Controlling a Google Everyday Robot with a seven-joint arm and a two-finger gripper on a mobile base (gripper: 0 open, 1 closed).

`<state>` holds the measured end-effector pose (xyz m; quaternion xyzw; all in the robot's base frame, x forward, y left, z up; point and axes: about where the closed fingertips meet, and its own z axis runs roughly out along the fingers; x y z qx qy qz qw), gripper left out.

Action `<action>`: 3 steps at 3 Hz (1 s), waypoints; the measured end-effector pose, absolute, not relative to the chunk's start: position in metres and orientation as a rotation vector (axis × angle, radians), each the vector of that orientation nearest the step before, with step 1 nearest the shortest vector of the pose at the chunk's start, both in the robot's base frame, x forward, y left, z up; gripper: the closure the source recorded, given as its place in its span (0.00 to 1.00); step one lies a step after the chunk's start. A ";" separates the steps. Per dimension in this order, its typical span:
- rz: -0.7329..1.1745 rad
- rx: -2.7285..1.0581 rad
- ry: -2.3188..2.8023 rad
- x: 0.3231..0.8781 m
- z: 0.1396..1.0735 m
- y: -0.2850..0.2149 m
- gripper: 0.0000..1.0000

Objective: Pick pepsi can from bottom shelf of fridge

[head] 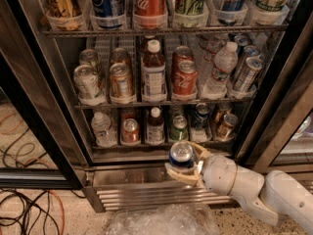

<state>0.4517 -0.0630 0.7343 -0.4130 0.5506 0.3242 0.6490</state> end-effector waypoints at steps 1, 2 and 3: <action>0.725 -1.009 1.196 0.423 0.754 -0.053 1.00; 0.712 -1.082 1.123 0.395 0.776 -0.041 1.00; 0.712 -1.082 1.123 0.395 0.776 -0.041 1.00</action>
Offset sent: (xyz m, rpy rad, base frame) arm -0.0895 0.0325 0.0646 -0.0850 -0.2073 0.1518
